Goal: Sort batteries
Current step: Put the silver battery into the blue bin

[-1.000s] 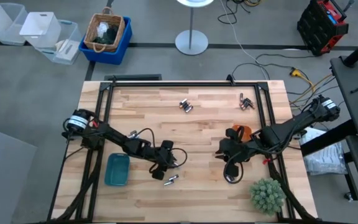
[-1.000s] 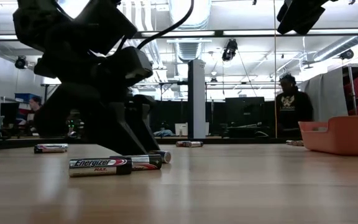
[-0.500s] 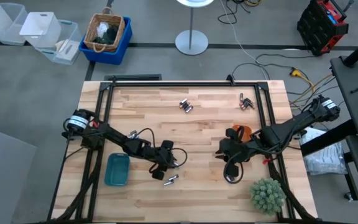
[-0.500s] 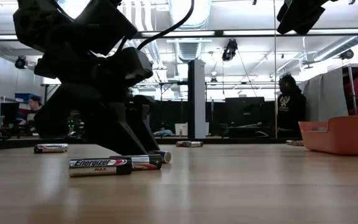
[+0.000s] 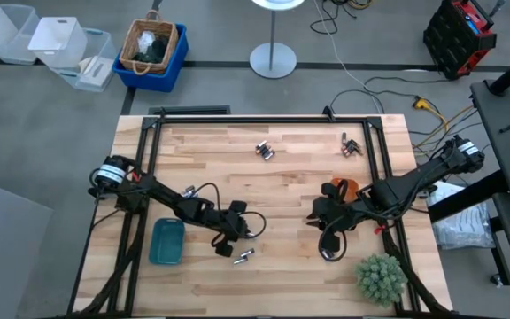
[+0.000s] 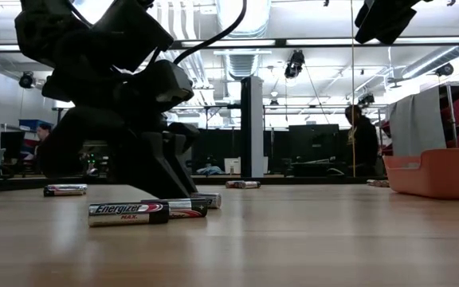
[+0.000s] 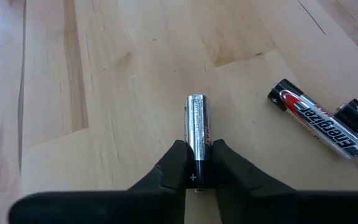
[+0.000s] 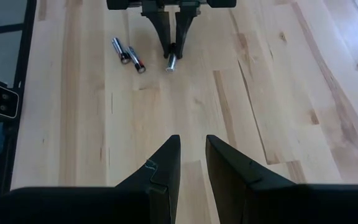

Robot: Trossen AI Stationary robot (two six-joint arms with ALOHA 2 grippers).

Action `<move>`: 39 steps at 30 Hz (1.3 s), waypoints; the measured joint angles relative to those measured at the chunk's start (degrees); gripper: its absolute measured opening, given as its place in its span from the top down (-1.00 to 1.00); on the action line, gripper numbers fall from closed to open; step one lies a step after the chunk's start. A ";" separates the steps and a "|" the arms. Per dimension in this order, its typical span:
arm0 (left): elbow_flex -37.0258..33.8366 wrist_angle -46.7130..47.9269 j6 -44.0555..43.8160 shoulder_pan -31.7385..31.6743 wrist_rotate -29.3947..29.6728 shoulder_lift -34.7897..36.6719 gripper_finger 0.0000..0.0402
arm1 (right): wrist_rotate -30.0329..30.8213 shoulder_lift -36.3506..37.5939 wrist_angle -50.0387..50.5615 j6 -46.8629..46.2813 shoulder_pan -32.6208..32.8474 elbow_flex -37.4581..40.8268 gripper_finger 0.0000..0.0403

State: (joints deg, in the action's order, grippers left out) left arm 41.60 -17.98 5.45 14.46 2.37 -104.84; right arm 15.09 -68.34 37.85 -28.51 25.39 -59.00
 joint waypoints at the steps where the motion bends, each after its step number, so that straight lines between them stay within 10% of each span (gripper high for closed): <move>1: 0.00 0.02 0.00 0.00 0.02 0.00 0.84 | 0.00 0.00 -0.03 0.00 0.00 0.00 0.66; 19: -0.37 0.18 -3.23 0.18 -1.88 3.48 0.84 | 0.02 -0.01 -0.52 0.70 -0.02 0.09 0.66; 34: -0.13 14.44 -8.04 4.95 -1.44 24.28 0.85 | 1.51 -0.02 -1.28 2.22 -0.17 0.17 0.66; 39: -0.11 26.37 -19.85 9.40 8.21 32.96 0.85 | 1.75 -0.02 -3.08 3.04 -0.17 0.18 0.66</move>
State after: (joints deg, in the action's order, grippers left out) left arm 41.50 8.40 -14.40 23.86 10.59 -71.87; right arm 16.84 -68.36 34.77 -25.47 25.21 -58.82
